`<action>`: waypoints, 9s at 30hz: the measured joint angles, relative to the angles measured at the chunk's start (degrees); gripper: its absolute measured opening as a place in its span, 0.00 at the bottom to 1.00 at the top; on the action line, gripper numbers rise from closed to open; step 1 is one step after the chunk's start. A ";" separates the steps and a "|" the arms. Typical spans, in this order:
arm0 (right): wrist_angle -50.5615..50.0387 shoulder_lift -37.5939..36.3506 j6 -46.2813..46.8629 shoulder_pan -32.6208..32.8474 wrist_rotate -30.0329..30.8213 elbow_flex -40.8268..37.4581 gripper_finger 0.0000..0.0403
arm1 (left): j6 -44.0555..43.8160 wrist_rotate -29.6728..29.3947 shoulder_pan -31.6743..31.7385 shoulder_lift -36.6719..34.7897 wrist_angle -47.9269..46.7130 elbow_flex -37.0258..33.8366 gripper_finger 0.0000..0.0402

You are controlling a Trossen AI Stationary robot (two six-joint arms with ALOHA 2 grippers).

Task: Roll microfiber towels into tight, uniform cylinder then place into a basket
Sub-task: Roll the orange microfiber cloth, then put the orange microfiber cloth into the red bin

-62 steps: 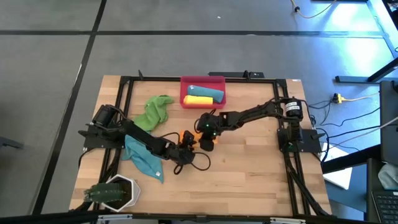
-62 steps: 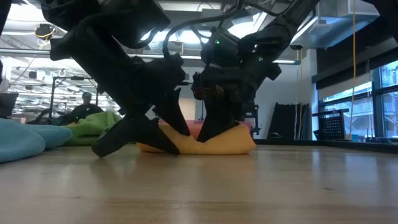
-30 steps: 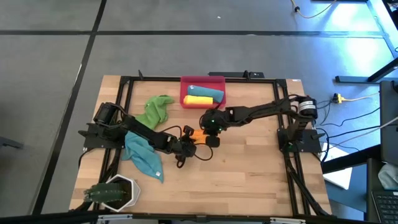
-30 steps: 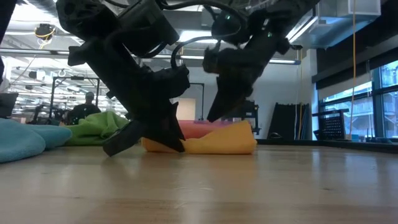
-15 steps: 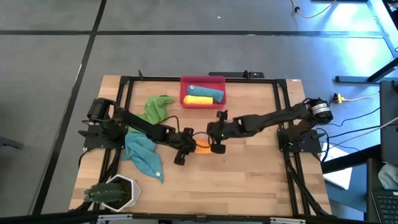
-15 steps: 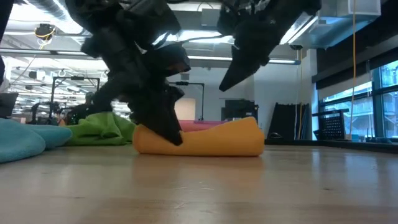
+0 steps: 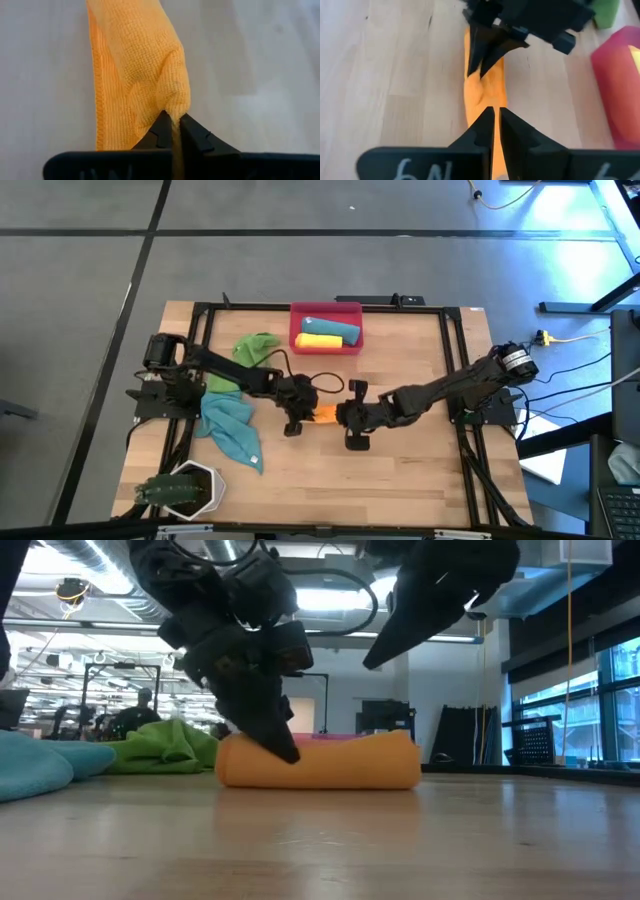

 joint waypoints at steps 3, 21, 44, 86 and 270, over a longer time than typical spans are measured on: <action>0.02 0.00 -0.02 0.36 0.00 0.00 0.07 | -0.81 4.53 1.11 -0.04 1.29 0.00 0.00; 5.13 9.03 0.52 -1.29 -5.16 -0.02 0.05 | -0.81 9.87 4.51 2.65 0.79 0.13 0.00; 10.03 12.75 -12.09 0.44 -8.77 0.08 0.54 | -0.84 16.00 7.32 5.68 3.58 0.09 0.00; 7.97 16.92 -17.04 0.84 7.83 1.95 0.48 | -0.57 17.41 8.49 5.67 3.16 0.09 0.00; -0.38 4.88 -26.01 -44.64 -11.60 4.83 0.07 | 42.90 -21.28 31.27 -5.70 -19.53 15.74 0.00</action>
